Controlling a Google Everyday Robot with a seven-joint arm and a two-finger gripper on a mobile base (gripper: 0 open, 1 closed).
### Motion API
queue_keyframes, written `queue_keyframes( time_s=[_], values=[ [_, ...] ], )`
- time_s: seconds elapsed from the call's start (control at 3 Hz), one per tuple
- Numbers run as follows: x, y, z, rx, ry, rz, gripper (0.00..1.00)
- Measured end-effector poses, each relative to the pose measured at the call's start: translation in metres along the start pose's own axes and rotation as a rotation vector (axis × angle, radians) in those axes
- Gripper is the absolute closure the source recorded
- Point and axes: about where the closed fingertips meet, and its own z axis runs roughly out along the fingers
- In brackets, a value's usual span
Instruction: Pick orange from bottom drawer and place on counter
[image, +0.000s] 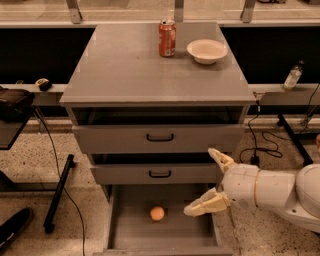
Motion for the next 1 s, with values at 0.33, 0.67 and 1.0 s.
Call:
queue_keyframes(
  time_s=[0.33, 0.67, 1.0],
  values=[
    [0.016, 0.005, 0.01, -0.023, -0.007, -0.043, 0.0],
    [0.074, -0.002, 0.046, -0.021, 0.073, -0.003, 0.0],
    [0.161, 0.007, 0.097, -0.028, 0.176, 0.03, 0.0]
  ],
)
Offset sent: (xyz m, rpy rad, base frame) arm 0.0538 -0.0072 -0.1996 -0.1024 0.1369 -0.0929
